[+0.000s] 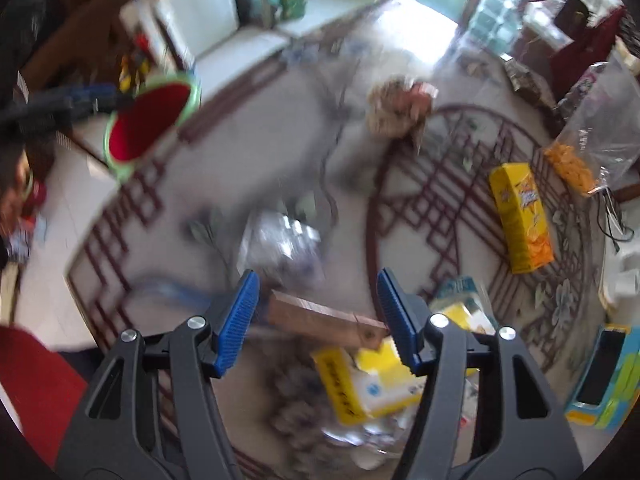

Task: Collect trash
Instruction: 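Return both tools to the remaining trash on the table, then grasp clear plastic wrapper with left tool while right tool grasps brown box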

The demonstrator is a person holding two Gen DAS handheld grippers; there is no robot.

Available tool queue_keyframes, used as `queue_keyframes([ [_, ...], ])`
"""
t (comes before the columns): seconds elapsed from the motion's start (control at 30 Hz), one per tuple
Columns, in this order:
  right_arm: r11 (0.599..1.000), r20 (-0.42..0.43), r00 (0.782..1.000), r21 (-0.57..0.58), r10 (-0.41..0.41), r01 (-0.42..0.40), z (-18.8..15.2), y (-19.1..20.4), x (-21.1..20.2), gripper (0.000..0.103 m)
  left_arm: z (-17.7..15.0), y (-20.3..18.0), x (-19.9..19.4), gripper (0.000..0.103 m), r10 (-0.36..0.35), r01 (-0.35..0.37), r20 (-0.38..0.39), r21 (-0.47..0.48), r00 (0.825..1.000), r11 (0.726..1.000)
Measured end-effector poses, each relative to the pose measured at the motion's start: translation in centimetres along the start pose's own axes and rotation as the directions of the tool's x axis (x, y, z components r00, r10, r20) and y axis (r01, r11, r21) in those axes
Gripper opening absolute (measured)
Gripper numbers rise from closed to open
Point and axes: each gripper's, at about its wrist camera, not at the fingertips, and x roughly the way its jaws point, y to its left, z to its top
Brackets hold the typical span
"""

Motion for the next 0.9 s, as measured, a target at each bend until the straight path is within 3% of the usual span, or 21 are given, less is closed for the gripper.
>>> queue_keyframes([
  [0.17,0.985,-0.100,0.993,-0.152,0.064,-0.079,-1.9,-0.2,3.5,0.060,-1.4,-4.2,0.6,0.060,0.002,-0.002,-0.027,0.013,1.000,1.000],
  [0.23,0.974,-0.080,0.996,-0.217,0.051,-0.067,-2.2,0.0,4.0,0.060,-1.7,-5.5,0.7,0.060,0.009,-0.008,-0.032,0.013,0.999,1.000],
  [0.37,0.958,-0.094,0.992,-0.268,0.084,-0.106,-1.8,-0.1,4.2,0.040,-2.0,-7.7,0.7,0.065,0.026,-0.026,-0.024,0.012,0.999,1.000],
  [0.53,0.935,-0.152,0.985,-0.330,0.081,-0.128,-2.8,-0.6,6.3,0.040,-2.4,-9.8,1.3,0.065,0.044,-0.043,-0.034,0.011,0.998,0.999],
  [0.67,0.946,-0.144,0.978,-0.265,0.153,-0.187,-3.4,-2.2,6.5,0.023,-2.6,-10.7,2.1,0.065,0.069,-0.069,-0.047,0.001,0.997,0.998],
  [0.8,0.951,-0.032,0.958,-0.116,0.285,-0.286,-3.3,-5.3,4.4,0.022,-2.9,-11.3,3.3,0.065,0.090,-0.089,-0.072,0.012,0.993,0.996],
  [0.9,0.943,0.089,0.940,0.034,0.328,-0.332,-3.3,-8.2,2.2,0.022,-3.2,-11.8,4.9,0.065,0.104,-0.100,-0.107,0.037,0.989,0.994],
])
